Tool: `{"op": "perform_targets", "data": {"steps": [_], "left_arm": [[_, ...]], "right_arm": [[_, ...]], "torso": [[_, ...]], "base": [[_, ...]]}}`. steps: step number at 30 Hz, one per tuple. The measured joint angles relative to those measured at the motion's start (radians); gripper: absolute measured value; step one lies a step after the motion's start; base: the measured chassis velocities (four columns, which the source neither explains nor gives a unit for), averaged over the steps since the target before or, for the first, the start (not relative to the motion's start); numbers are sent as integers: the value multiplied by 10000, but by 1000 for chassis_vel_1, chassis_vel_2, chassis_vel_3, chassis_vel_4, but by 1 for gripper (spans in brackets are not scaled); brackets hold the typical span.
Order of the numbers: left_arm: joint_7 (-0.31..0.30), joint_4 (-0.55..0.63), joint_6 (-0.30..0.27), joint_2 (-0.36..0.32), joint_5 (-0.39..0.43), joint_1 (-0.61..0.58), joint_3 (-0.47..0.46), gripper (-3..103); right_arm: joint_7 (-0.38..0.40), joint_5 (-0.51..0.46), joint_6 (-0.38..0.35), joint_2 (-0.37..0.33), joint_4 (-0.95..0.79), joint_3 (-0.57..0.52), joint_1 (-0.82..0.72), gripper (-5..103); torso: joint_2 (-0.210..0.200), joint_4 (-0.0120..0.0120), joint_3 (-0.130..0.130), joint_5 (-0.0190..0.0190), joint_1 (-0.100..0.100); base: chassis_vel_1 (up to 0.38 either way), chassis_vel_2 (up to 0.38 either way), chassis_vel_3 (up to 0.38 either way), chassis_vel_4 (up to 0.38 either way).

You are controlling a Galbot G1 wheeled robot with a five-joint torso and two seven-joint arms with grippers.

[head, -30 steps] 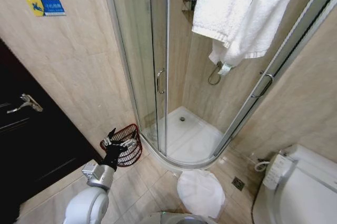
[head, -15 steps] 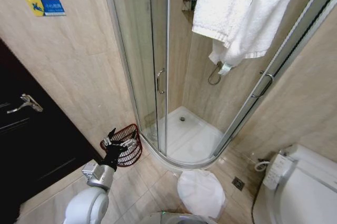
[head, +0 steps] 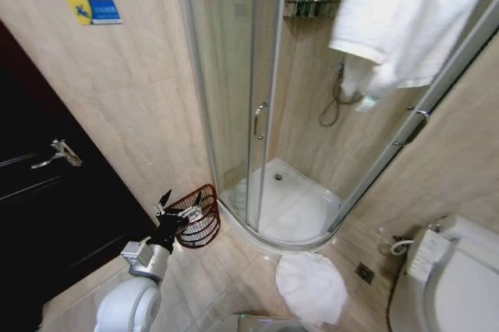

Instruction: Discard the used towel into the hamper.

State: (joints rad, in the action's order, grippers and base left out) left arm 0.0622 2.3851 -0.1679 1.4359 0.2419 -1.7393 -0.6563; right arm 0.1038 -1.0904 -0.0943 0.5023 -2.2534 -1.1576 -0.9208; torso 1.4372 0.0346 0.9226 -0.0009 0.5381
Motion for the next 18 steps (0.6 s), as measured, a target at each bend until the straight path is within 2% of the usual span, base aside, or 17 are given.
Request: {"op": "perform_targets", "data": {"steps": [2,4,6,7,10,16,18], "left_arm": [[0,-1,0,-1,1,0,0,100],[-1,0,0,1,0,-2,-2,100],[-1,0,0,3,0,-2,1,100],[-1,0,0,3,0,-2,1,100],[2,0,0,5,0,-1,5,100],[3,0,0,5,0,-1,5,100],[3,0,0,4,0,-1,3,100]], "right_arm": [[-58,-17,4,-185,269,101,287,100],[-220,-402,-76,-708,965,334,1057,100],[-256,-1004,-230,-1181,1492,514,1652,100],[-256,-1004,-230,-1181,1492,514,1652,100],[-470,-1365,-357,-1776,2269,720,2411,100],[-697,-1524,-425,-2245,2850,893,3074,100],[-733,-1670,-559,-2311,3062,1332,3704,100]], "torso": [[0,2,0,-8,0],[0,9,0,14,0],[-1,6,3,7,3],[-1,6,3,7,3],[-1,-3,2,18,2],[-1,-4,2,12,1],[0,-3,1,2,0]], "base": [[154,55,-123,-146],[60,27,-24,-25],[0,0,0,0],[0,0,0,0],[-73,-33,58,26],[-46,-24,17,13],[0,0,0,0]]}}
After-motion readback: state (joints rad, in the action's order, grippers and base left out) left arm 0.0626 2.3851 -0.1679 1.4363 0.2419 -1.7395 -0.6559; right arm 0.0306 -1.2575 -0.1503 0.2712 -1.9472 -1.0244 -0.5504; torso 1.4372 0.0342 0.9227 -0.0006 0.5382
